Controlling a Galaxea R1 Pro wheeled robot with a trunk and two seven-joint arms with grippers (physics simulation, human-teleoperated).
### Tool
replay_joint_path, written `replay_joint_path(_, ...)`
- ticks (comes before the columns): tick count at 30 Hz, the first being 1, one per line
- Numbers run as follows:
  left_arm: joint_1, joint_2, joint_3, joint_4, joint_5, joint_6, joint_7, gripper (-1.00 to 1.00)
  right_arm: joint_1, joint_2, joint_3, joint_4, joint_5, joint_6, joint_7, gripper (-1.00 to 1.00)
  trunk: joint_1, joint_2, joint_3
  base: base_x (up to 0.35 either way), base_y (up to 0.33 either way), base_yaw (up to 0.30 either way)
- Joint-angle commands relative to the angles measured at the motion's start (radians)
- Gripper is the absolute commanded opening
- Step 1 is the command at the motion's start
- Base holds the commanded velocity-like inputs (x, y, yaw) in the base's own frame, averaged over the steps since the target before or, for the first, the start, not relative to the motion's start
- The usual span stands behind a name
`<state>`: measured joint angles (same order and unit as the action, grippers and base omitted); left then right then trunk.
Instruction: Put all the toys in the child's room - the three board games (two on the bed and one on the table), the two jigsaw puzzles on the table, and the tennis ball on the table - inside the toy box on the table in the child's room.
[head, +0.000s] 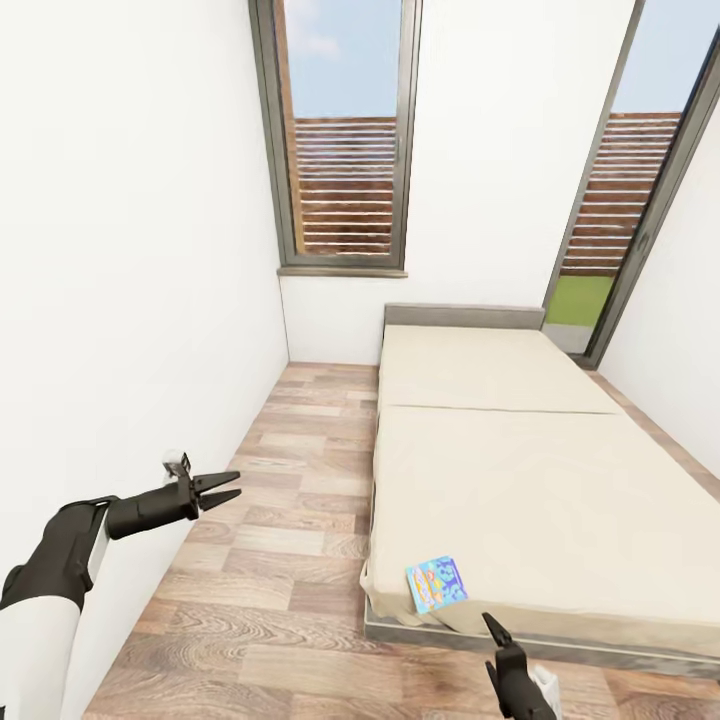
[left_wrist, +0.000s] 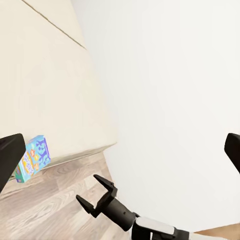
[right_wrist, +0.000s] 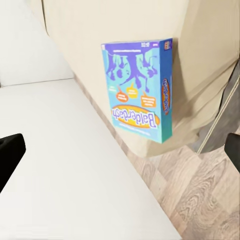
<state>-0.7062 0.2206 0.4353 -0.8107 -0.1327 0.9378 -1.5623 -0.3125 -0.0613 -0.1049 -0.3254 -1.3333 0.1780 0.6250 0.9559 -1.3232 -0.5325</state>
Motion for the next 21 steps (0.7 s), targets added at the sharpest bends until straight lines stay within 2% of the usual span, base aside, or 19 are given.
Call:
replay_joint_path(1,-0.001,-0.001,0.003,-0.001,-0.010,0.014,-0.008,1.00,-0.001,0.000,-0.003,0.001,-0.011,0.012,0.016,1.00,0.004,-0.008,-0.004,0.000,0.000,0.000)
replay_joint_path(8,-0.005,-0.011,0.003,-0.003,-0.009,0.051,-0.008,1.00,0.000,0.000,-0.006,0.001,-0.011,0.087,0.104,1.00,0.031,-0.057,-0.026,0.000,0.000,0.000)
replay_joint_path(13,-0.008,-0.042,0.002,-0.006,-0.013,0.059,-0.008,1.00,0.000,0.002,-0.004,-0.002,-0.002,0.097,0.117,1.00,0.050,-0.092,-0.042,0.000,0.000,0.000)
replay_joint_path(21,-0.010,-0.055,0.002,-0.007,-0.014,0.062,-0.008,1.00,0.000,0.002,-0.004,-0.003,-0.001,0.084,0.115,1.00,0.081,-0.148,-0.067,0.000,0.000,0.000)
